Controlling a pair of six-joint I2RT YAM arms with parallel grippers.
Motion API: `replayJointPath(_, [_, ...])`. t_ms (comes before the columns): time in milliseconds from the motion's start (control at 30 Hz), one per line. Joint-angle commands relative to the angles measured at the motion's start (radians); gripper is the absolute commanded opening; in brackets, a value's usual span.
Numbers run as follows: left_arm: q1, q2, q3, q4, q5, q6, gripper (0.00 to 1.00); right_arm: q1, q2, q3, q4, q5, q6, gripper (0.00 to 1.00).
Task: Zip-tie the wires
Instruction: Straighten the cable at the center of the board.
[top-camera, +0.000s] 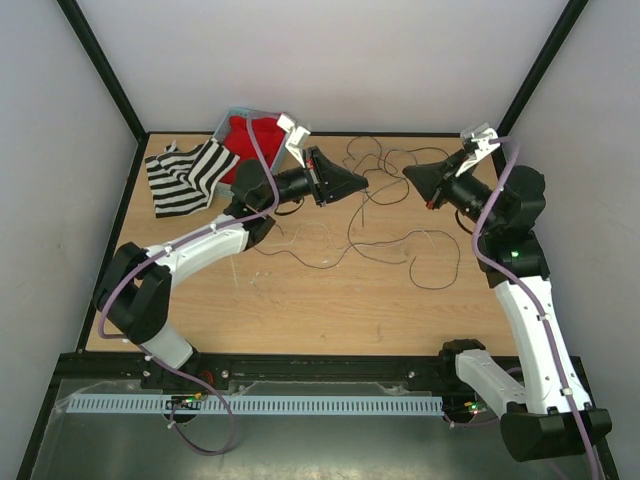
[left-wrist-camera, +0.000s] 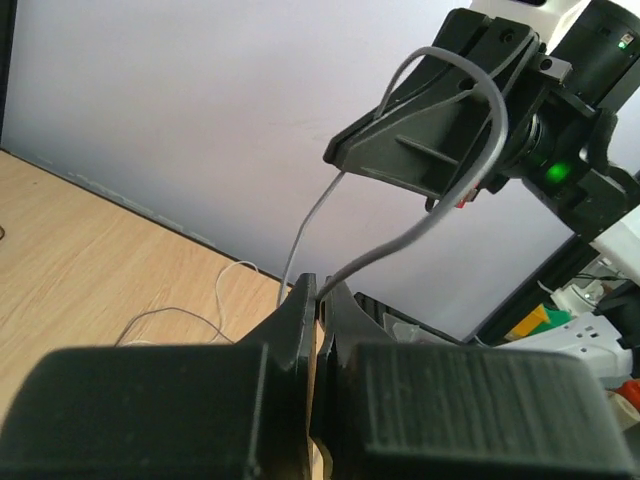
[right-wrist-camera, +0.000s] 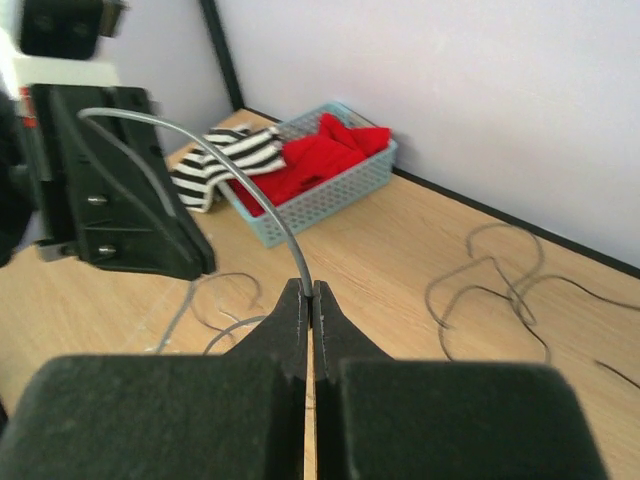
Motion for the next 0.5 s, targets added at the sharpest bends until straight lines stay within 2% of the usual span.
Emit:
replayJointPath(0, [0.022, -0.047, 0.010, -0.073, -0.004, 0.083, 0.00, 0.000, -0.006, 0.063, -0.182, 0.246, -0.148, 0.00])
replayJointPath(167, [0.004, -0.078, 0.056, -0.382, 0.012, 0.284, 0.00, 0.000, 0.027, 0.086, -0.300, 0.698, -0.281, 0.00])
replayJointPath(267, [-0.025, -0.041, 0.096, -0.481, 0.036, 0.333, 0.00, 0.000, 0.058, 0.087, -0.317, 0.922, -0.342, 0.00])
replayJointPath(467, [-0.055, 0.075, 0.160, -0.694, 0.080, 0.387, 0.00, 0.035, 0.143, 0.046, -0.329, 1.133, -0.420, 0.00])
